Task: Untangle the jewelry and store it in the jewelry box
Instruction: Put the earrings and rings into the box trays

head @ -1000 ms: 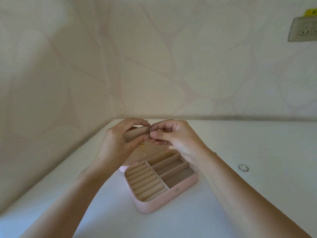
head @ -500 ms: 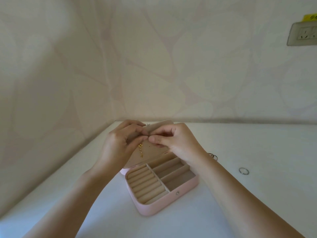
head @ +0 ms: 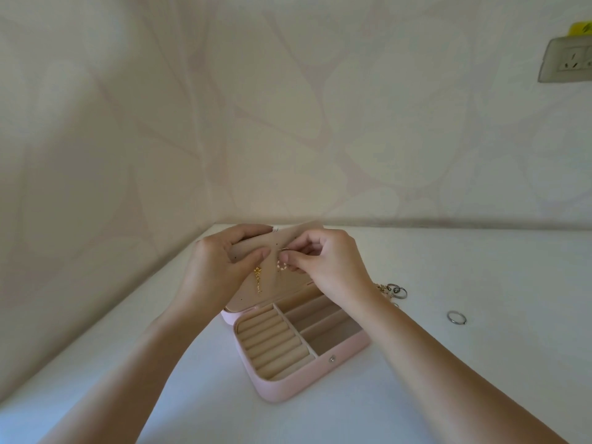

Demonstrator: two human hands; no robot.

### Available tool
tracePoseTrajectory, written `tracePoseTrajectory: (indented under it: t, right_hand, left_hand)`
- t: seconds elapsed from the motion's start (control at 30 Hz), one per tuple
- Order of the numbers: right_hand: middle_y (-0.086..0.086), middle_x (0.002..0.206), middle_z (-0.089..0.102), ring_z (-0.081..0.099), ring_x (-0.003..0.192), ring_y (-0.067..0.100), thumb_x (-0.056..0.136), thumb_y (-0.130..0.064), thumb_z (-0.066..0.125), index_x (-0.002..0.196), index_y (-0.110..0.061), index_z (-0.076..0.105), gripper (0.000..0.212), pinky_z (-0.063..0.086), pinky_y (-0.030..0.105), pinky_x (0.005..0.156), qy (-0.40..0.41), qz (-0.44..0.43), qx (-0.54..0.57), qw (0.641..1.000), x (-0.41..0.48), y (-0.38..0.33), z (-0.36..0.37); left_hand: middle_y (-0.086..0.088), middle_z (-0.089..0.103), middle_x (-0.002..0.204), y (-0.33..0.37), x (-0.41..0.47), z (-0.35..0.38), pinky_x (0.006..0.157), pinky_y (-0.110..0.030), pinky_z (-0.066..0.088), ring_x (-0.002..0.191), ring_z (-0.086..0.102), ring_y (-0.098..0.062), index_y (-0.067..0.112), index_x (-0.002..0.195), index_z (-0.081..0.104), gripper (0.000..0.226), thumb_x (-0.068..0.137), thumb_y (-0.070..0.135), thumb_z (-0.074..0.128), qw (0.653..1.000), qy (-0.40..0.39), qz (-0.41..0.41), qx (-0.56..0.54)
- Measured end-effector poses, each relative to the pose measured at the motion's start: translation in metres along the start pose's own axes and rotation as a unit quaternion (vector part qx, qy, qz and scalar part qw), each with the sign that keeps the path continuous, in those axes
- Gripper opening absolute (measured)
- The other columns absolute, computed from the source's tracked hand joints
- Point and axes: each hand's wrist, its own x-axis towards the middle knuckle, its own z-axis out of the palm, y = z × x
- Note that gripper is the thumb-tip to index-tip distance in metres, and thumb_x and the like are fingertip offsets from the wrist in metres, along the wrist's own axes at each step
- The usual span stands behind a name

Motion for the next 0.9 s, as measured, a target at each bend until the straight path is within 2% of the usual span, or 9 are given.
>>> tracePoseTrajectory:
  t: [0.1, 0.27, 0.43, 0.6, 0.67, 0.77, 0.9]
  right_hand:
    - [0.0, 0.065, 0.07, 0.064, 0.061, 0.009, 0.074, -0.009, 0.078, 0.065, -0.019, 0.068, 0.018, 0.057, 0.035, 0.074, 0.014, -0.013, 0.02, 1.0, 0.0, 0.0004, 0.0013]
    - [-0.006, 0.061, 0.067, 0.062, 0.059, 0.005, 0.077, -0.01, 0.076, 0.065, -0.017, 0.065, 0.018, 0.053, 0.025, 0.065, 0.035, -0.029, 0.012, 0.999, -0.0011, 0.0001, 0.0045]
    - [-0.007, 0.059, 0.066, 0.067, 0.066, 0.018, 0.078, -0.012, 0.076, 0.059, -0.023, 0.06, 0.027, 0.05, 0.029, 0.06, 0.052, -0.017, -0.011, 0.998, -0.0017, 0.0013, 0.007]
    - [-0.001, 0.063, 0.068, 0.066, 0.065, 0.015, 0.078, -0.014, 0.076, 0.058, -0.021, 0.06, 0.026, 0.042, 0.022, 0.053, 0.059, -0.003, -0.019, 0.998, -0.0016, 0.0018, 0.0074]
    - [0.001, 0.065, 0.069, 0.066, 0.066, 0.016, 0.078, -0.013, 0.076, 0.061, -0.016, 0.062, 0.022, 0.047, 0.027, 0.056, 0.06, -0.008, -0.017, 0.998, -0.0024, 0.001, 0.0082]
    - [0.002, 0.063, 0.069, 0.066, 0.065, 0.018, 0.077, -0.011, 0.076, 0.061, -0.015, 0.062, 0.022, 0.055, 0.036, 0.067, 0.063, -0.018, -0.018, 0.998, -0.0036, 0.0001, 0.008]
    - [0.003, 0.063, 0.068, 0.065, 0.064, 0.022, 0.077, -0.013, 0.077, 0.06, -0.015, 0.061, 0.023, 0.053, 0.038, 0.066, 0.074, -0.017, -0.035, 0.996, -0.0032, 0.0004, 0.0082]
  left_hand:
    - [0.027, 0.068, 0.084, 0.0, -0.0002, 0.0, 0.061, -0.012, 0.05, 0.073, 0.064, 0.005, 0.042, 0.092, 0.068, 0.026, 0.081, 0.018, 0.072, 1.0, -0.001, -0.017, -0.012]
    - [0.025, 0.069, 0.081, -0.0002, 0.0004, 0.0002, 0.06, -0.011, 0.049, 0.071, 0.065, 0.005, 0.041, 0.089, 0.068, 0.025, 0.08, 0.019, 0.073, 0.999, -0.004, -0.03, -0.024]
    - [0.027, 0.068, 0.082, 0.0003, 0.0, 0.0005, 0.06, -0.011, 0.049, 0.073, 0.064, 0.005, 0.044, 0.088, 0.067, 0.028, 0.08, 0.018, 0.073, 1.0, -0.005, -0.027, -0.014]
    - [0.028, 0.068, 0.081, 0.0016, -0.0002, 0.0007, 0.059, -0.009, 0.047, 0.073, 0.064, 0.005, 0.044, 0.087, 0.066, 0.029, 0.081, 0.016, 0.073, 1.0, -0.005, -0.024, -0.014]
    - [0.028, 0.068, 0.081, 0.0019, -0.0005, 0.0006, 0.059, -0.009, 0.047, 0.073, 0.064, 0.005, 0.045, 0.087, 0.066, 0.03, 0.081, 0.016, 0.073, 1.0, -0.005, -0.024, -0.011]
    - [0.029, 0.067, 0.081, 0.0028, -0.0012, 0.0011, 0.059, -0.008, 0.047, 0.073, 0.063, 0.006, 0.045, 0.086, 0.066, 0.03, 0.081, 0.016, 0.072, 1.0, -0.006, -0.023, -0.01]
    - [0.028, 0.068, 0.08, 0.0037, -0.0016, 0.0019, 0.059, -0.008, 0.047, 0.073, 0.063, 0.006, 0.045, 0.087, 0.065, 0.03, 0.082, 0.016, 0.072, 1.0, -0.009, -0.022, -0.002]
